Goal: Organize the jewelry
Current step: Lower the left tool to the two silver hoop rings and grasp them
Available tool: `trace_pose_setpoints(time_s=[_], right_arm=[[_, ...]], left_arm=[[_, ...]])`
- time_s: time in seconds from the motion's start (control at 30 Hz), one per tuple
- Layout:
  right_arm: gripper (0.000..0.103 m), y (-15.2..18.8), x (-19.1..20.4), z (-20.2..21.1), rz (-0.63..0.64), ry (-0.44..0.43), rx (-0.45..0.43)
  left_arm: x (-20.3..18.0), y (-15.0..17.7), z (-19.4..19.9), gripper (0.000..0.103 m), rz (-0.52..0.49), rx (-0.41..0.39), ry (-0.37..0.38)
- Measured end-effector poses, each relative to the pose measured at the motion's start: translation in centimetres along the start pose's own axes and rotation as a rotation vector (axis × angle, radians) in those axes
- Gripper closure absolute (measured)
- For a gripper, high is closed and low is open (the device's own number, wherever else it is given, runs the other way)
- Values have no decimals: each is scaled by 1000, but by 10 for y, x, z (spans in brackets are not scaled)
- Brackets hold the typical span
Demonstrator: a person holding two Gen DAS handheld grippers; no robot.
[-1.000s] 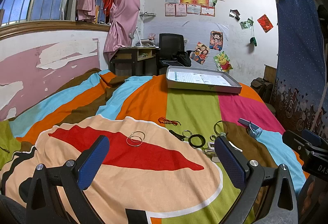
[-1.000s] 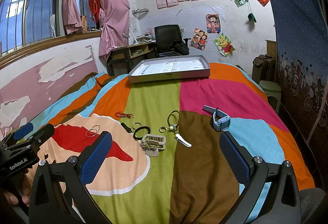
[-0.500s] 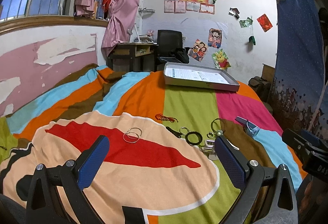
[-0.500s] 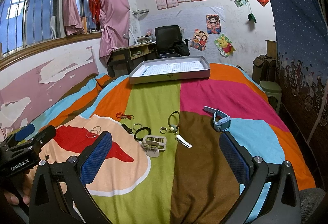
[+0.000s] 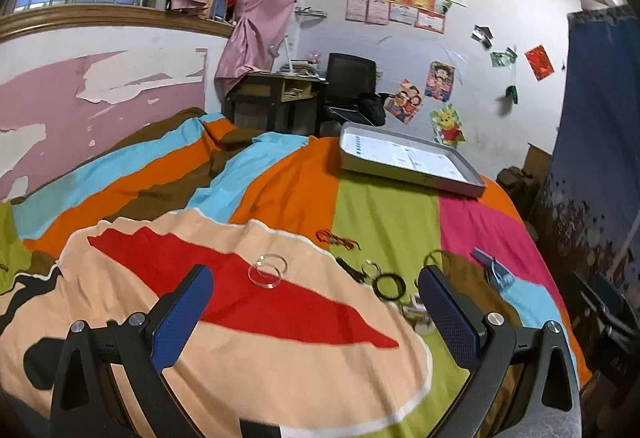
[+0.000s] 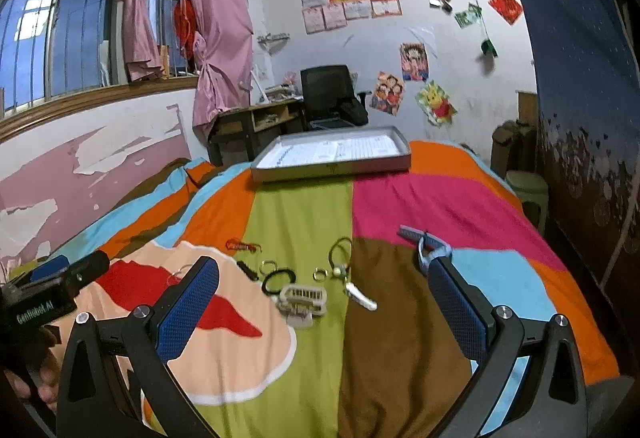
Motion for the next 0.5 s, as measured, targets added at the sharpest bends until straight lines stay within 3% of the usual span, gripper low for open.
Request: trace_pose_setpoints(time_s=[0.2,0.5], right_arm=[[1,-17,27,-18,36,10,-28],[1,-16,54,-64,31,-8,4]], left_arm=[[15,-21,-28,0,-52,22,-51],[60,-33,-75,0,13,50,-84]])
Point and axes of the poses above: each gripper's, at about its wrist camera, not at the fingertips, and z roughly against the way its jaws point, x to its left, y to its underside, the point moved 4 cm from there along -z, roughly the way its jaws point, and after that the axes turned 13 degrees about y, right-handed, at the moved point
